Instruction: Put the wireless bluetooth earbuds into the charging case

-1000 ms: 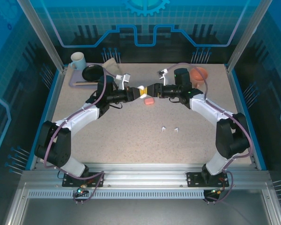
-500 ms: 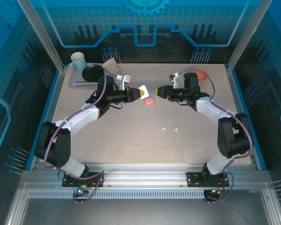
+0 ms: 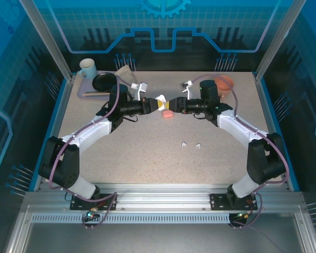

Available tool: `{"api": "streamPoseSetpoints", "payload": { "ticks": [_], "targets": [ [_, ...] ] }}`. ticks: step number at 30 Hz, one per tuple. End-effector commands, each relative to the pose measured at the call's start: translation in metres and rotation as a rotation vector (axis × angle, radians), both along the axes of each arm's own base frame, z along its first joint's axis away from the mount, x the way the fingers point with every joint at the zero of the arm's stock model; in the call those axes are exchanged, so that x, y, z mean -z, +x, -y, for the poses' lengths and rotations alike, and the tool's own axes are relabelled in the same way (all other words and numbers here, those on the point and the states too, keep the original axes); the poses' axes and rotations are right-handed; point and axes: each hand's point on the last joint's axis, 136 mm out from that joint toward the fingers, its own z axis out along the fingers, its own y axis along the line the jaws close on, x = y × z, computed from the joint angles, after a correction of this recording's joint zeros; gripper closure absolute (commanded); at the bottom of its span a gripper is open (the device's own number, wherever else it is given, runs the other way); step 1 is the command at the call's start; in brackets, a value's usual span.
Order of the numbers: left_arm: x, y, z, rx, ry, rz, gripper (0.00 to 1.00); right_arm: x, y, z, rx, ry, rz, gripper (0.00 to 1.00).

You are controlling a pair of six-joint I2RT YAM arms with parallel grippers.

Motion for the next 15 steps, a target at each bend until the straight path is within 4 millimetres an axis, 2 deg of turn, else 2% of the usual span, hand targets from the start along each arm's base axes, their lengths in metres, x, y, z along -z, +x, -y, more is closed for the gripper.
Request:
{"api": "streamPoseSetpoints", "payload": {
  "ticks": [1,7,15],
  "targets": [
    [-0.021,0.0,0.005,0.037,-0.025,0.068,1.0,0.002,0.005,-0.005,-0.01,-0.011,0.005,0.54],
    [-0.023,-0.002,0.006,0.048,-0.033,0.069,1.0,0.005,0.017,-0.009,-0.002,-0.018,-0.001,0.61],
    [-0.021,-0.003,0.007,0.058,-0.036,0.064,1.0,0.004,0.026,-0.012,-0.01,-0.009,-0.006,0.77]
  ]
}}
